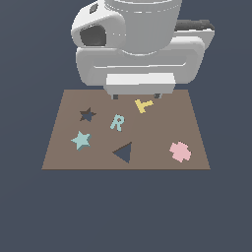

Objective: Insert a designated object into the corresponding slot on a board.

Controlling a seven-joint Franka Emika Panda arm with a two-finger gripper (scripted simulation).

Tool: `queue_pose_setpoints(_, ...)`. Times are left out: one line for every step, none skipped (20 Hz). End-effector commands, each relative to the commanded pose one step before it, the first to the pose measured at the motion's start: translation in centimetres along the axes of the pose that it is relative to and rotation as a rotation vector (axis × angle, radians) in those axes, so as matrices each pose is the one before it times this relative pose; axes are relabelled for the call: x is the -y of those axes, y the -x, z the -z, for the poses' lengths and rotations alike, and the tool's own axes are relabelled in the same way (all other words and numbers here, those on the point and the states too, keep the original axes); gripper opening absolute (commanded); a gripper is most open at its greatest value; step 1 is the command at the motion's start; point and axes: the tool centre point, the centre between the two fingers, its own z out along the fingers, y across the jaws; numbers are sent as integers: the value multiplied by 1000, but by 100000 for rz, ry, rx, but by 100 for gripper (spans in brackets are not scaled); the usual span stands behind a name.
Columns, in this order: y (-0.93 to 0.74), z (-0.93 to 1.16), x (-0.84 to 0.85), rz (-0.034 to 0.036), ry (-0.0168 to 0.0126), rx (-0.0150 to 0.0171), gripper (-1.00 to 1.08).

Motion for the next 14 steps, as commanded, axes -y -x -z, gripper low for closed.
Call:
queue_pose_setpoints(0,0,-1,0,0,0,100)
queue_pose_setpoints(-12,-18,-11,-68,7,6,100)
queue_pose_setpoints(-39,-59,-65,-256,22,24,100)
queue_pose_setpoints(-65,-97,-94,-405,34,39,100)
queue_pose_setpoints(-90,-137,-132,-569,48,54,100)
queue_pose_setpoints(-116,-176,-171,-735,62,70,100)
queue_pose_setpoints(-143,-216,-212,-904,76,86,100)
queue_pose_setpoints(-169,-256,-249,-1068,89,102,100)
queue_pose_setpoints(-195,-296,-288,-1237,102,118,100)
queue_pose_setpoints(-223,-337,-331,-1412,116,135,100)
queue_pose_setpoints(-250,-378,-370,-1585,129,151,100)
queue_pose_setpoints(-277,-420,-413,-1764,142,168,100)
queue_pose_setpoints(-305,-463,-456,-1945,155,186,100)
queue_pose_setpoints(-334,-506,-499,-2130,167,203,100)
